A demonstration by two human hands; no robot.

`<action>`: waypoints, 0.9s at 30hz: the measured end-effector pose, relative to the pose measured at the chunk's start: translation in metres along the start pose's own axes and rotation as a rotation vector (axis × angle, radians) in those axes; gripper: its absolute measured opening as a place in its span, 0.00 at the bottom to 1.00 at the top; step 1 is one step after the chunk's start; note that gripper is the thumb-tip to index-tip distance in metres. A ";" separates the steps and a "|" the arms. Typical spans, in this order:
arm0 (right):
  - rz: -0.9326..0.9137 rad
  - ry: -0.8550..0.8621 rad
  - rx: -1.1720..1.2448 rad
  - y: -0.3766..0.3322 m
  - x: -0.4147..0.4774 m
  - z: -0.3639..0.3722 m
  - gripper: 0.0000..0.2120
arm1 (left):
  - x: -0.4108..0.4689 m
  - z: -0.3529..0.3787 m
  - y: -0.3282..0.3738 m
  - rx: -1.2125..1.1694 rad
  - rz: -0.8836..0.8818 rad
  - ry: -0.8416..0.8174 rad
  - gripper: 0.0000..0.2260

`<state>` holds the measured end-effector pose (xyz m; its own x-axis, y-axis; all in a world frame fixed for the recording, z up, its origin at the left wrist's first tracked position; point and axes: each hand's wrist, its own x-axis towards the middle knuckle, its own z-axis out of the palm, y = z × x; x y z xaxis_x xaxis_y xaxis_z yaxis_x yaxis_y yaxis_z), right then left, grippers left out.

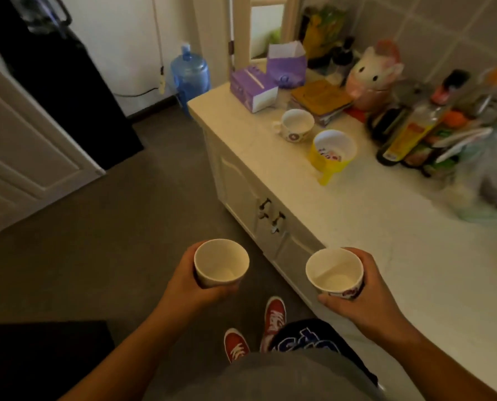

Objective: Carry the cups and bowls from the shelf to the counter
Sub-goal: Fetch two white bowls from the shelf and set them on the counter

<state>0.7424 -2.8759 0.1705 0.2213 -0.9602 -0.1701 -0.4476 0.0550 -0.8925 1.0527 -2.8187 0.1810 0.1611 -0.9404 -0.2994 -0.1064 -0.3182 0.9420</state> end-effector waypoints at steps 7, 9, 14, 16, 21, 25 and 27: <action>0.039 0.258 0.021 0.008 0.040 -0.026 0.41 | 0.127 0.037 0.044 0.041 0.110 -0.261 0.37; 0.046 0.323 0.027 0.011 0.055 -0.031 0.41 | 0.155 0.052 0.054 0.080 0.150 -0.313 0.36; 0.111 0.413 0.076 0.016 0.089 -0.033 0.42 | 0.214 0.071 0.061 0.176 0.182 -0.354 0.38; 0.127 0.420 0.077 0.014 0.104 -0.029 0.41 | 0.237 0.071 0.061 0.207 0.186 -0.347 0.36; 0.149 0.428 0.070 0.003 0.138 -0.017 0.40 | 0.281 0.063 0.063 0.291 0.200 -0.304 0.36; 0.190 0.445 0.090 -0.009 0.159 -0.003 0.41 | 0.311 0.052 0.065 0.351 0.209 -0.338 0.36; 0.213 0.462 0.097 -0.015 0.169 0.005 0.40 | 0.328 0.046 0.064 0.402 0.207 -0.358 0.36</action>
<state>0.7905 -3.0376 0.1528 -0.2814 -0.9445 -0.1697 -0.3540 0.2666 -0.8965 1.0532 -3.1528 0.1362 -0.2373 -0.9477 -0.2133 -0.4761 -0.0780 0.8760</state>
